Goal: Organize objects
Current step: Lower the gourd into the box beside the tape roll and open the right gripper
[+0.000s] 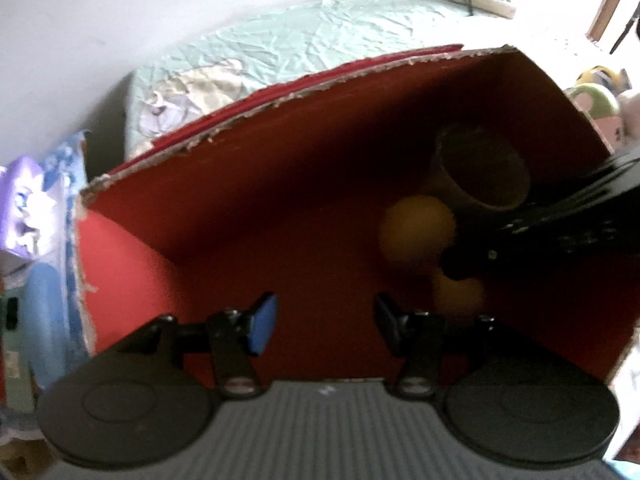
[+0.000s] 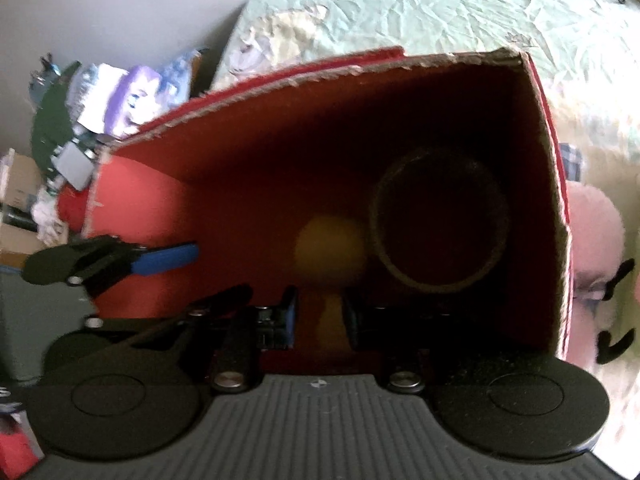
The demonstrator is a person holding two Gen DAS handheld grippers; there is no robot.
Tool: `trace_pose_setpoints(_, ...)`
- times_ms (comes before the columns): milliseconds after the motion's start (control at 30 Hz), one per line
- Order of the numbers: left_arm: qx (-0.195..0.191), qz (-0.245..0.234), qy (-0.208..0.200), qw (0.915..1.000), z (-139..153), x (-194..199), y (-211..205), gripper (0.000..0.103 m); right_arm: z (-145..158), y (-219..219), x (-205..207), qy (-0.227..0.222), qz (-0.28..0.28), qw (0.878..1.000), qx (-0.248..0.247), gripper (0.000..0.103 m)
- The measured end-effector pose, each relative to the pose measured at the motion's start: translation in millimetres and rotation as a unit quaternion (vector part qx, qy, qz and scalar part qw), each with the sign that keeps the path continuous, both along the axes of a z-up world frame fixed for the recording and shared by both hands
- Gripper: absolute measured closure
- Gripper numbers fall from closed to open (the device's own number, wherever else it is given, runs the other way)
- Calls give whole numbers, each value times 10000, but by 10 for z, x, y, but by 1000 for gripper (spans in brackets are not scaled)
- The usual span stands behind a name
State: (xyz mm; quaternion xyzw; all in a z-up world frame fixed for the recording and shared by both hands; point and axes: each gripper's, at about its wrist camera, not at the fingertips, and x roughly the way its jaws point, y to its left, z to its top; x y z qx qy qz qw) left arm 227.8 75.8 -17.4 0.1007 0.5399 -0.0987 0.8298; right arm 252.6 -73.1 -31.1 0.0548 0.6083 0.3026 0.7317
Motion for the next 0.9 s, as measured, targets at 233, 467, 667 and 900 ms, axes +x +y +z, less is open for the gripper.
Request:
trace_pose_setpoints(233, 347, 305, -118, 9989, 32, 4, 94, 47, -98, 180, -48, 172, 92, 9997, 121, 76)
trace_pose_setpoints(467, 472, 420, -113, 9979, -2, 18, 109, 45, -233, 270, -58, 357, -16, 9994, 8, 77)
trace_pose_setpoints(667, 504, 414, -161, 9977, -5, -22, 80, 42, -209, 256, -72, 156, -151, 9996, -195, 76)
trace_pose_setpoints(900, 648, 396, -221, 9969, -34, -10, 31, 39, -184, 240, -110, -74, -329, 9987, -370, 77)
